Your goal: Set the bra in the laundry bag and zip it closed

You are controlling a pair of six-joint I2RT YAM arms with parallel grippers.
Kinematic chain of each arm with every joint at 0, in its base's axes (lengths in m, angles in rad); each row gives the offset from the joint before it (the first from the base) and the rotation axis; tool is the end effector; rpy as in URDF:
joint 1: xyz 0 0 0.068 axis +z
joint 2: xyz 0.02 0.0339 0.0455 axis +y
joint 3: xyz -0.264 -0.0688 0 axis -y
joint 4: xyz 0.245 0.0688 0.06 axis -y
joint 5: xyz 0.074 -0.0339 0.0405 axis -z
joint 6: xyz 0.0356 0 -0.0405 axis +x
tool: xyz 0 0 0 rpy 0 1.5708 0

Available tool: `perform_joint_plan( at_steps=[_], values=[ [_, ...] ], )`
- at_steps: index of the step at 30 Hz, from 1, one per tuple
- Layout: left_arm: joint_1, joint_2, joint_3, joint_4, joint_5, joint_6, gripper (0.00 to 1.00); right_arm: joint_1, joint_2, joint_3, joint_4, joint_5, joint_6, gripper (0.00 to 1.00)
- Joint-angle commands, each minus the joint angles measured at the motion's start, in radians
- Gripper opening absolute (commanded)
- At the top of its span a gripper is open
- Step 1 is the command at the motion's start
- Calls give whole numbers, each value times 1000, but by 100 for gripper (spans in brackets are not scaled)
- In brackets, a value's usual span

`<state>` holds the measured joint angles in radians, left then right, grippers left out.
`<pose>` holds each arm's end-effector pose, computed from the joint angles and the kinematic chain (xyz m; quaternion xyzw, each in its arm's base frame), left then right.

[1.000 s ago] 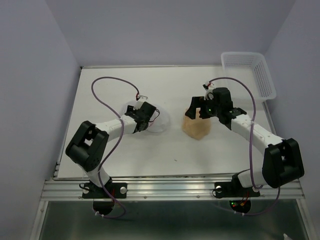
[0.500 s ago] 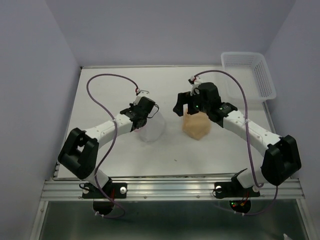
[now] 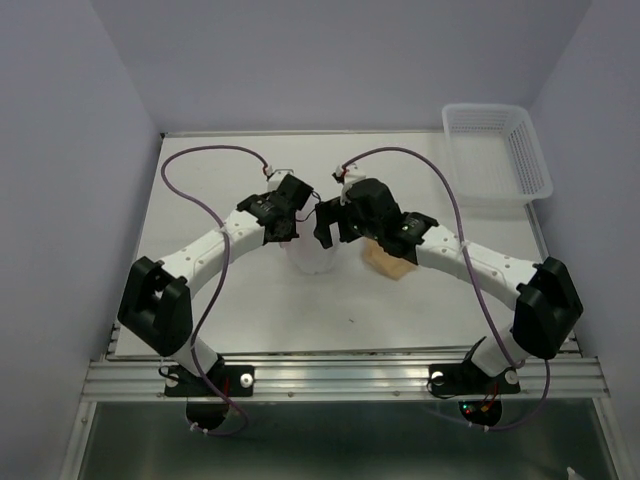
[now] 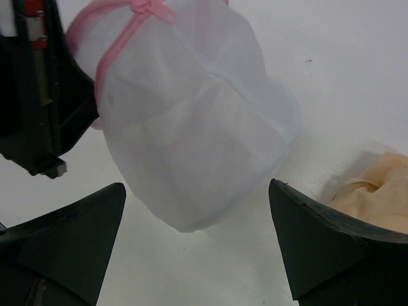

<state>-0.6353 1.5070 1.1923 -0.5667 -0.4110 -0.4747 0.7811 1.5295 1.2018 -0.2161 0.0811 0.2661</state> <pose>0.2680 -0.1800 0.2759 0.0052 0.9239 -0.0111 0.3823 0.2535 0.2472 0.2986 -0.2024 0.8467 0.2148 0.4427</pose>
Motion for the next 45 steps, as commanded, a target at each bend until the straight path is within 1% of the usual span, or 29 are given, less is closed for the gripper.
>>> perform_joint_plan(
  at_steps=[1,2,3,4,6,8,10,12,13,15,16,17,18,19,20,21,23,24,26,29,32,33,36,37,38,39,41,42,45],
  values=[
    [0,85,92,-185,90,-111,0,29,-49,-24,55,75,21,100],
    [0,107,96,-188,124,-114,0,29,-70,-40,63,86,21,100],
    [0,117,99,-191,208,-110,0,38,-81,-65,67,97,19,100],
    [3,127,111,-203,230,-110,0,38,-92,-73,66,109,18,100],
    [3,151,127,-214,232,-137,0,38,-136,-93,63,158,9,100],
    [5,166,167,-242,206,-171,0,38,-173,-136,64,167,5,100],
    [8,170,197,-249,216,-179,0,38,-224,-169,64,148,-7,100],
    [19,174,216,-252,224,-185,0,38,-256,-238,89,73,-37,100],
    [31,183,234,-269,224,-191,0,55,-288,-298,137,-1,-59,100],
    [45,186,247,-282,238,-200,0,92,-328,-365,200,-11,-102,100],
    [55,186,254,-283,254,-199,0,113,-363,-393,271,-12,-154,100],
    [66,185,253,-279,274,-196,0,134,-380,-421,308,-11,-186,100],
    [88,183,251,-271,323,-190,0,167,-396,-477,351,-9,-232,100],
    [97,182,248,-266,343,-189,0,176,-408,-494,397,-14,-251,100],
    [108,177,248,-268,363,-189,0,176,-422,-505,406,-33,-255,100],
    [123,174,251,-280,363,-196,0,205,-427,-525,422,-34,-301,100],
    [137,165,251,-288,354,-202,0,237,-427,-538,454,-34,-340,100],
    [152,154,256,-300,348,-208,0,277,-410,-532,457,-18,-378,100],
    [167,145,257,-305,354,-217,0,302,-375,-516,458,0,-413,100],
    [207,127,263,-329,406,-229,0,342,-273,-461,455,12,-439,100],
    [238,110,286,-389,399,-257,0,374,-194,-426,492,-24,-462,100],
    [243,101,299,-412,396,-265,0,385,-168,-427,547,-32,-473,100],
    [247,72,300,-424,406,-278,0,385,-115,-423,635,54,-504,100],
    [247,65,291,-426,406,-281,0,385,-76,-417,679,112,-514,100],
    [247,61,287,-426,437,-282,0,385,-54,-410,702,137,-528,100],
    [247,56,282,-427,439,-285,0,385,-33,-395,733,161,-547,100],
    [246,55,259,-421,446,-292,0,385,10,-378,812,192,-542,100],
    [247,50,239,-406,466,-294,0,385,58,-372,887,212,-538,100],
    [247,29,217,-395,479,-300,0,385,147,-360,955,258,-560,100]
  ],
)
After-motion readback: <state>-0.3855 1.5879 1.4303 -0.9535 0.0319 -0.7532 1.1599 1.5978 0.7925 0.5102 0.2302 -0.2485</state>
